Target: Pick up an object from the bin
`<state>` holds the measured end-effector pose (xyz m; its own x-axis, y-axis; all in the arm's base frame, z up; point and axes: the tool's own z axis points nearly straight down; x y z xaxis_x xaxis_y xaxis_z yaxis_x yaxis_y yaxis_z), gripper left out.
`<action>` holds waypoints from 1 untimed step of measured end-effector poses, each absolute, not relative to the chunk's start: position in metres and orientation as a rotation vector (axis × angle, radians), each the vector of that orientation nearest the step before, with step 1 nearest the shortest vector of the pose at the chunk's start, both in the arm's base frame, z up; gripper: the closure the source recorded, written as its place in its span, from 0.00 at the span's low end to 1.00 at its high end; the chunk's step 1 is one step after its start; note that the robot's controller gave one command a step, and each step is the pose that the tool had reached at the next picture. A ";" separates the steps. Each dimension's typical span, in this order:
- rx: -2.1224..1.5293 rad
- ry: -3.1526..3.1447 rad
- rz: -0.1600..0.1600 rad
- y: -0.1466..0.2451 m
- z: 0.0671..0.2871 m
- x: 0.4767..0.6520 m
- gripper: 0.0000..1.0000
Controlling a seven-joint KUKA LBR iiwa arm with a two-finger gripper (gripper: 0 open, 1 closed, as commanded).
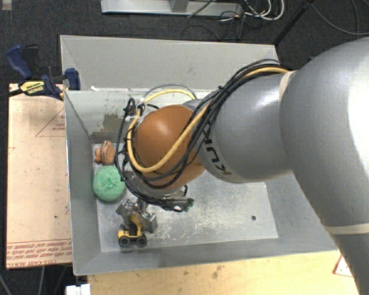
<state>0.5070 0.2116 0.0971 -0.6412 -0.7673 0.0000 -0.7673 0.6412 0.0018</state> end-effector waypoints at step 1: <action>1.331 -2.846 -0.003 0.212 0.109 0.507 1.00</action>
Offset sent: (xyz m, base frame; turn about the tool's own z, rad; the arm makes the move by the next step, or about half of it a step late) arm 0.0001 0.0001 0.0097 0.0000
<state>0.5072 0.2117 0.1086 -0.6413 -0.7673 -0.0011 -0.7673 0.6413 0.0013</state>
